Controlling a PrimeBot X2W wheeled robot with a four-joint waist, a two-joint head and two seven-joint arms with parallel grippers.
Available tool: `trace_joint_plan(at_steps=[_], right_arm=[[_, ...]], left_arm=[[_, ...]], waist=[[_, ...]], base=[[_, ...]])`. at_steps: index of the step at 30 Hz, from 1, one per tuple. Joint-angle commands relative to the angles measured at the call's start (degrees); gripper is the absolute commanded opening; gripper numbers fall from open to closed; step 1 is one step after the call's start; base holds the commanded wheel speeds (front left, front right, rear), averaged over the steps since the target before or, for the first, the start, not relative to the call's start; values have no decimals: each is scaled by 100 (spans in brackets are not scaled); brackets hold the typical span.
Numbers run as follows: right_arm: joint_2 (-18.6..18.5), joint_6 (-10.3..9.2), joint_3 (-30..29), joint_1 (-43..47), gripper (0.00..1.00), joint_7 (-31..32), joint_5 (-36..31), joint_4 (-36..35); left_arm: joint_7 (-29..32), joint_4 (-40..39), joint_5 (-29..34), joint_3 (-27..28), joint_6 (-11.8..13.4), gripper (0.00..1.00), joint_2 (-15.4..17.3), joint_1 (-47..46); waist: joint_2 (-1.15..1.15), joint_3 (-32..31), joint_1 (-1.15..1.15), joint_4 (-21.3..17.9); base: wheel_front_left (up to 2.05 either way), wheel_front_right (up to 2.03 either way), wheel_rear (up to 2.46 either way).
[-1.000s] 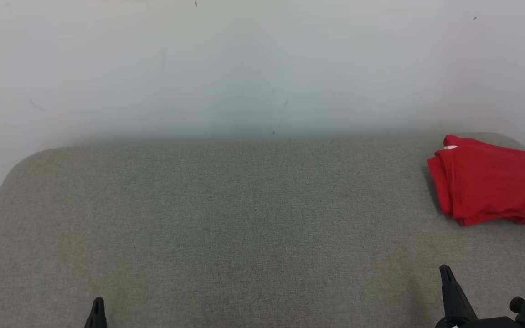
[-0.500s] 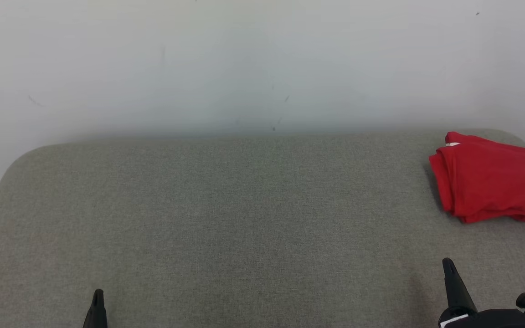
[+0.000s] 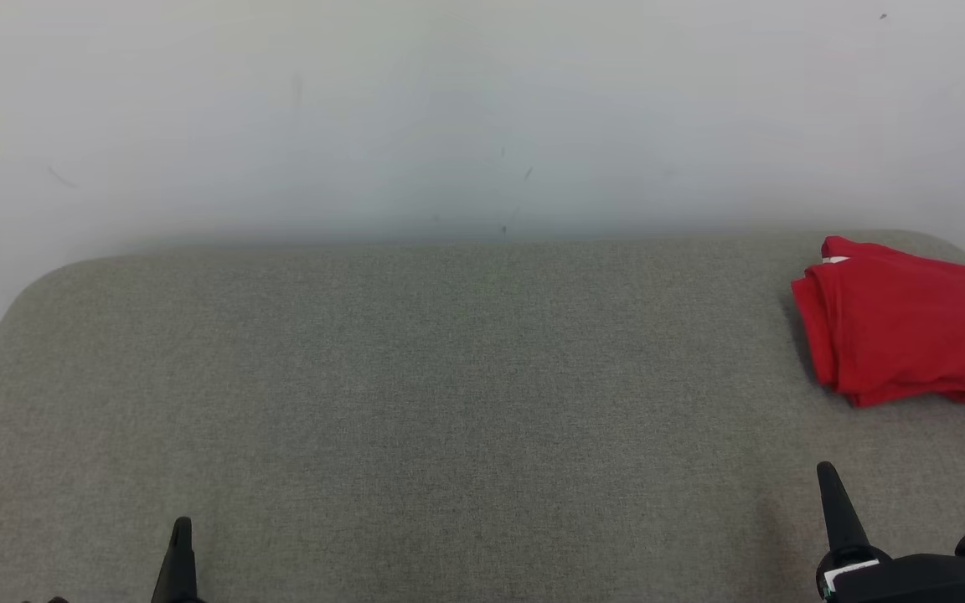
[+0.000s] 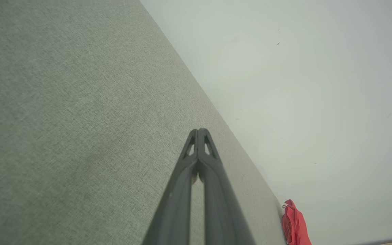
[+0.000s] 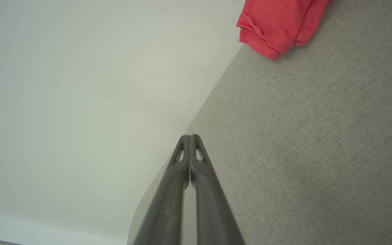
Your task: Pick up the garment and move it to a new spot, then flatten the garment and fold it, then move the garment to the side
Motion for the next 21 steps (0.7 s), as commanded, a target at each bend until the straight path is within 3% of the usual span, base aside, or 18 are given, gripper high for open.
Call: trace_joint_plan(at_steps=[1,21], right_arm=[[9,-6,-46,-137,0,35,180,-38],[81,-8,-189,-304,0,270,1179,19]], left_arm=[[37,-71,-187,32,-27,0,-1,-158],[314,-71,-1311,89,-63,0,-43,-326]], waist=[[0,10,0,1],[0,110,-1,8]], base=[[0,0,0],[0,0,0]])
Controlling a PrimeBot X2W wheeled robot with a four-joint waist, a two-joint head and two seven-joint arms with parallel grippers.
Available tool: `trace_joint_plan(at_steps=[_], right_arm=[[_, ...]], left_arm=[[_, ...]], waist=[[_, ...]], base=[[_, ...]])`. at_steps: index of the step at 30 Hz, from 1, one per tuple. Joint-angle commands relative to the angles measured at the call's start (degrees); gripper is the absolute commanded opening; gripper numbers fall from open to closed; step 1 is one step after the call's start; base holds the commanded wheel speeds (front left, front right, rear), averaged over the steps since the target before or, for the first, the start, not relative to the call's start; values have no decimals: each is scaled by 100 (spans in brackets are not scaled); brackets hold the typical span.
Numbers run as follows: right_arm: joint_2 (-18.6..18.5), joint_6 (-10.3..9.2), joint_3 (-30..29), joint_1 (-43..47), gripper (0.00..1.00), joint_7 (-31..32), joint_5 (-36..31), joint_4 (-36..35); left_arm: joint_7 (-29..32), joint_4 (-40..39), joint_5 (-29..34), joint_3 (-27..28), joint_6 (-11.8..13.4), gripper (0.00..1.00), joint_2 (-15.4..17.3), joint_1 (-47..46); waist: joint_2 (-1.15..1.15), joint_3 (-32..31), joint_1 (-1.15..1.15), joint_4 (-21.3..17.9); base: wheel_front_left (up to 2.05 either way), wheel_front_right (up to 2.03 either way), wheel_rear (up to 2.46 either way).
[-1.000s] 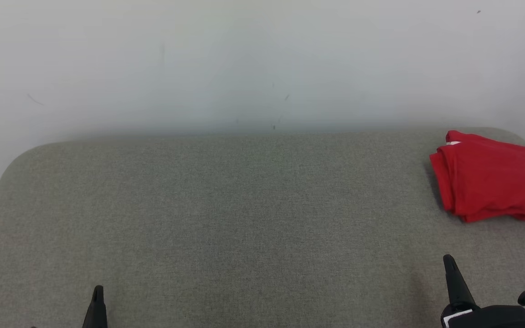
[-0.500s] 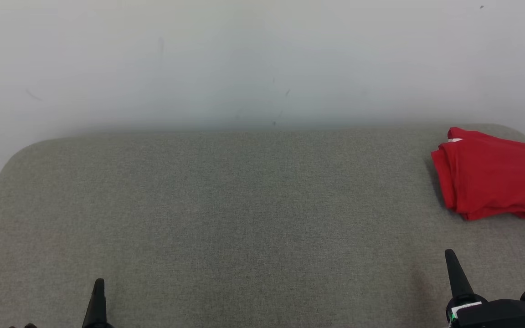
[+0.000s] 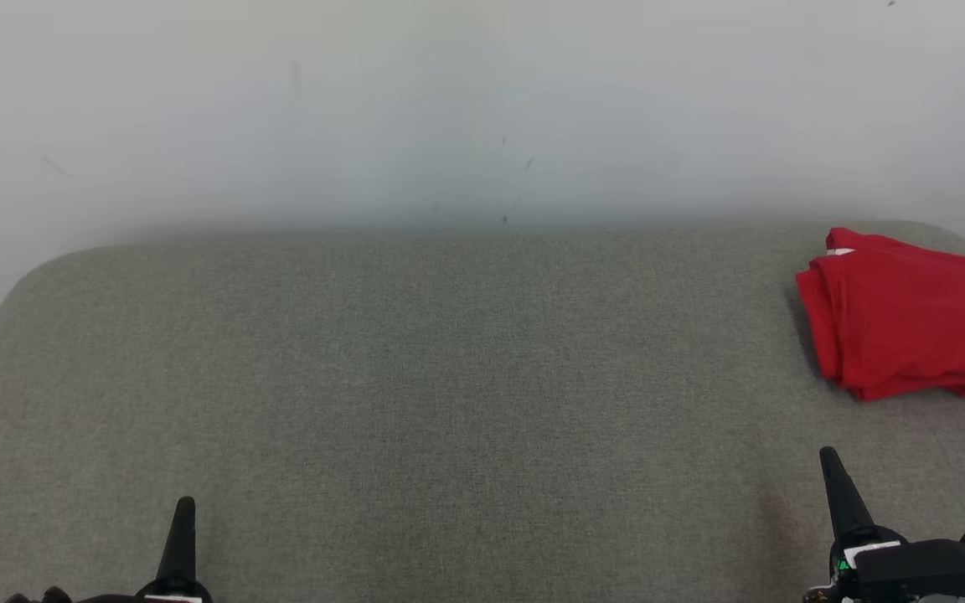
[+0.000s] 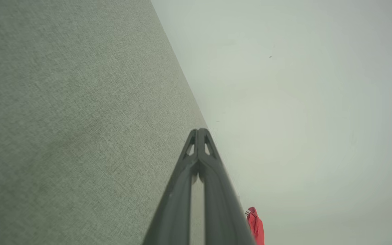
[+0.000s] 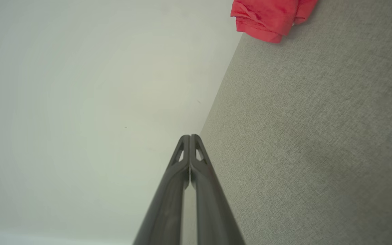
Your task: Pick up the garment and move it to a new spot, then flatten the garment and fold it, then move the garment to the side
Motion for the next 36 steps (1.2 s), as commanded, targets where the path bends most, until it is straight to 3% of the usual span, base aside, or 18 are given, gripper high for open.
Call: trace_joint_plan(at_steps=[1,36], right_arm=[[11,-8,-30,-108,0,26,106,-29],[112,-13,-235,-335,0,358,1515,59]], left_arm=[[33,-54,-159,23,-25,0,-2,-131],[427,-49,-1730,105,-78,0,-65,-359]], waist=[[0,6,0,1],[0,185,0,13]], base=[[0,0,0],[0,0,0]])
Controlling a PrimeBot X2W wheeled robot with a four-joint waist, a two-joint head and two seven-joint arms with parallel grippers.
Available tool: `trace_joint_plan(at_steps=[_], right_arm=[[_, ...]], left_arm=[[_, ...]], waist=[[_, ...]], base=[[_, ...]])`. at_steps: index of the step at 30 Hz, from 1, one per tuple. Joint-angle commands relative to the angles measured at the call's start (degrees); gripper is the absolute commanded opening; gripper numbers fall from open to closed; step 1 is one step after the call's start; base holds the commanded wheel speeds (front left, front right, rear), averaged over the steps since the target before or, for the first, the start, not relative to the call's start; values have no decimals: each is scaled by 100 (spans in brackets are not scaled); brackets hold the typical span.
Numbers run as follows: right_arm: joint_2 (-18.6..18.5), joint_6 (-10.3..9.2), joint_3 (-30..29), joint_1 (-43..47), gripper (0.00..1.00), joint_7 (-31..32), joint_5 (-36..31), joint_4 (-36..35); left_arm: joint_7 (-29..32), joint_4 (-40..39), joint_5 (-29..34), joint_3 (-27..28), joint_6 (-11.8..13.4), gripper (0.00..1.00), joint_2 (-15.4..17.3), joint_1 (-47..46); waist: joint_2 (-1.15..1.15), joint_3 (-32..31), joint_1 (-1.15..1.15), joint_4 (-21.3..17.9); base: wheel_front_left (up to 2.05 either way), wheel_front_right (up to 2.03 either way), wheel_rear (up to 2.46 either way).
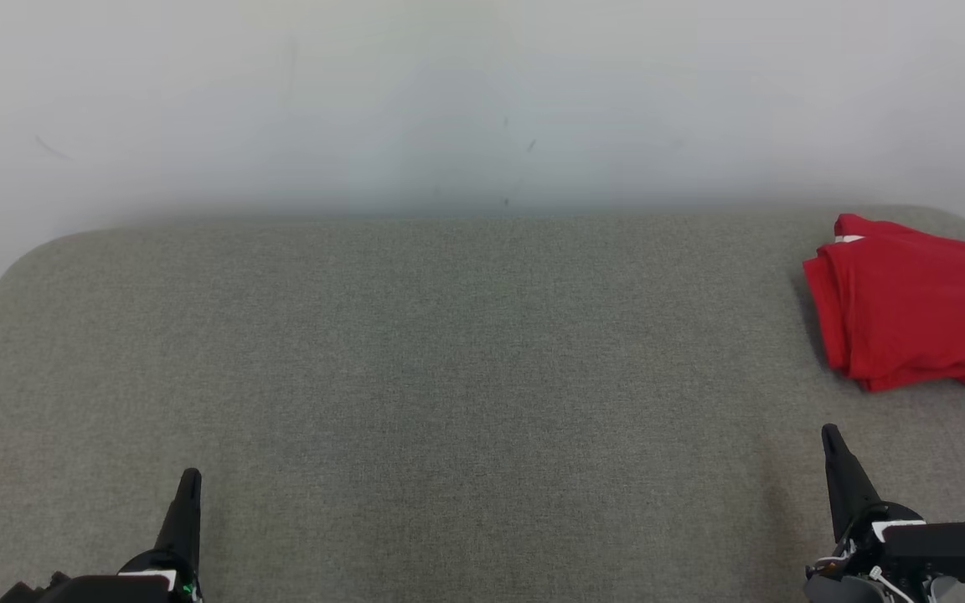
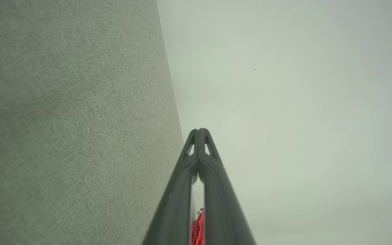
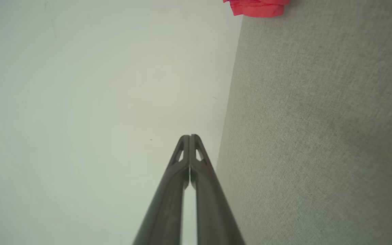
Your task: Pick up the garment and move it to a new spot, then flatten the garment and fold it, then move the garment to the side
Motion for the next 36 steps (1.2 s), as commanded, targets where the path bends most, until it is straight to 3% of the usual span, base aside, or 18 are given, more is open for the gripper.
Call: trace_joint_plan(at_steps=[1,10,36], right_arm=[[14,-12,-28,-66,0,31,95,-2],[36,-12,-66,-108,0,88,367,17],[33,-12,-59,-101,0,88,347,17]], left_arm=[[32,-26,-124,21,-51,0,-15,-90],[109,-25,-412,37,-45,0,-26,-129],[101,-23,-405,35,-43,0,-25,-126]], waist=[[0,8,0,1],[0,48,0,4],[0,50,0,4]], base=[[0,0,0],[0,0,0],[0,0,0]])
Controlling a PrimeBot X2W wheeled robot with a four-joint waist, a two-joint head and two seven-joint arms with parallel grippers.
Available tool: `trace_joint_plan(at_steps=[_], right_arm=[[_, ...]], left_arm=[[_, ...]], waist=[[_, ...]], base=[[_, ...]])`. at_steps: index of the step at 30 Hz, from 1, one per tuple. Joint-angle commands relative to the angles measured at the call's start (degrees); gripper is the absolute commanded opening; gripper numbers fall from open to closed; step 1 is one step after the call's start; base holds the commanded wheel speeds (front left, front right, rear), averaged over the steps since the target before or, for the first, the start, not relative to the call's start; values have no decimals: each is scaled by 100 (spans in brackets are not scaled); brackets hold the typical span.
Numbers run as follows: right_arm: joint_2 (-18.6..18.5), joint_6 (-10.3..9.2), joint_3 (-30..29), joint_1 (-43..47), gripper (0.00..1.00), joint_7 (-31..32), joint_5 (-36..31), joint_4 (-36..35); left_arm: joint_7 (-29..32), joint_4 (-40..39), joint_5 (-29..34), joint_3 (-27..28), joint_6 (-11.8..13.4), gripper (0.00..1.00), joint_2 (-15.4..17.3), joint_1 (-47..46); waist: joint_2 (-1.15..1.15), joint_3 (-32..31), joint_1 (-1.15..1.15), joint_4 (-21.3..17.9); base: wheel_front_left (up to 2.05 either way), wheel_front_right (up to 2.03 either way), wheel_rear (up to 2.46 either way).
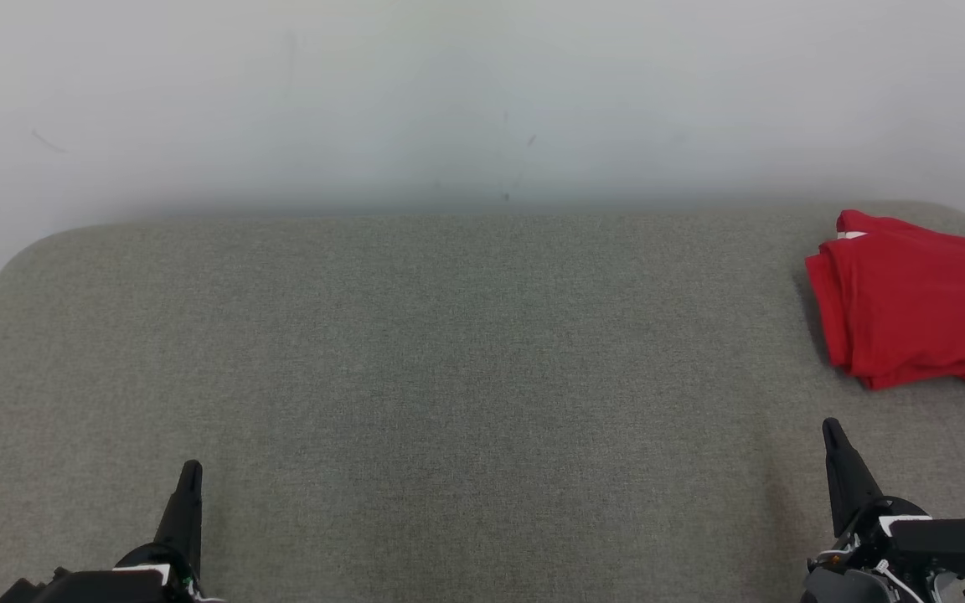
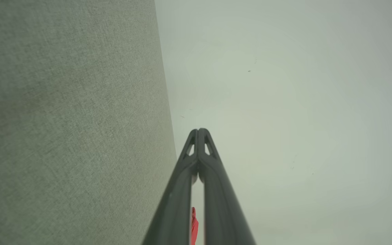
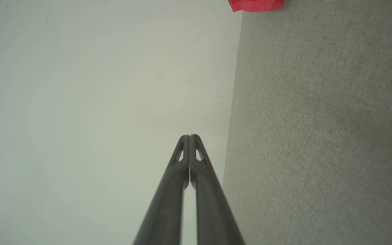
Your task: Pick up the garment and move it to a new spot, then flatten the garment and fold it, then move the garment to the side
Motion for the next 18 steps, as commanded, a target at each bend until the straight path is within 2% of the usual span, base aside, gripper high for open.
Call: trace_joint_plan(at_steps=[1,18], right_arm=[[10,-12,-9,-33,0,13,10,1],[10,-12,-8,-32,0,12,11,1]], left_arm=[[12,-15,-32,15,-13,0,-10,-58],[11,-14,-32,14,-13,0,-10,-57]], waist=[[0,0,0,0],[0,0,0,0]], base=[[0,0,0],[0,0,0]])
